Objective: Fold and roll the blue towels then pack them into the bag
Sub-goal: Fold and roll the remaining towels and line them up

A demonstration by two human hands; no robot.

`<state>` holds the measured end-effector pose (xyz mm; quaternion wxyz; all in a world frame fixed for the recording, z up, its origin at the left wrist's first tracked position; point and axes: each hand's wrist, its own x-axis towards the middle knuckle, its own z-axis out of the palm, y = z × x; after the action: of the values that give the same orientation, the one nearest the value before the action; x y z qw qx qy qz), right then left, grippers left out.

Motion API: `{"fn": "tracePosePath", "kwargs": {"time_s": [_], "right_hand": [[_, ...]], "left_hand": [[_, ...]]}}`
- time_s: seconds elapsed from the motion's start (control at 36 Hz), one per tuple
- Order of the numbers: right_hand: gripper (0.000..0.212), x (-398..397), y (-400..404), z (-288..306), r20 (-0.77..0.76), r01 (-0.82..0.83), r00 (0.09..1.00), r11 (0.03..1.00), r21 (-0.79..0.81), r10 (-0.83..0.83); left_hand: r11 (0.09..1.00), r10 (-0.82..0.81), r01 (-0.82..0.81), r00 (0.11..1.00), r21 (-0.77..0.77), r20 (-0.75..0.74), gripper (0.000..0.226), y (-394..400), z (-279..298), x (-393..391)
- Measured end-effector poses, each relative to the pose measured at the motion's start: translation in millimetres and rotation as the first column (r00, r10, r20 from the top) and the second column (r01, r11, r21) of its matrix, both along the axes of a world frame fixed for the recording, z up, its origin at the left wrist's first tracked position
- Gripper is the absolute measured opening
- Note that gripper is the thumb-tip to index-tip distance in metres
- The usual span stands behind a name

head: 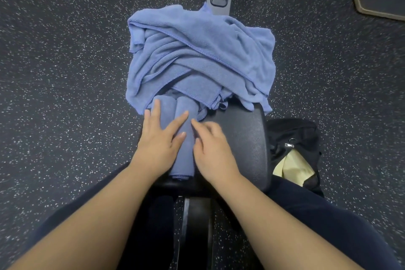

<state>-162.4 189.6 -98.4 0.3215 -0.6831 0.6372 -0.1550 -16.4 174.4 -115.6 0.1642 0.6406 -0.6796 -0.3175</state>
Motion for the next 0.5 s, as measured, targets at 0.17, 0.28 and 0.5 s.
{"fn": "tracePosePath", "kwargs": {"time_s": [0.17,0.28,0.5], "right_hand": [[0.077,-18.3,-43.6,-8.4,-0.238,-0.052,0.969,0.898,-0.437,-0.059],[0.084,-25.1,-82.6,-5.9,-0.468,-0.263,0.881,0.895,-0.361,0.07],[0.074,-29.7,-116.3,-9.9,-0.641,-0.381,0.748,0.902,-0.202,0.173]], "left_hand": [[0.999,-0.025,0.022,0.997,0.039,0.075,0.084,2.6,1.0,-0.2],[0.999,-0.039,0.039,0.997,0.009,0.068,0.093,2.3,1.4,1.0],[0.998,-0.045,0.048,0.997,-0.039,0.066,0.091,2.6,-2.5,2.0]]}}
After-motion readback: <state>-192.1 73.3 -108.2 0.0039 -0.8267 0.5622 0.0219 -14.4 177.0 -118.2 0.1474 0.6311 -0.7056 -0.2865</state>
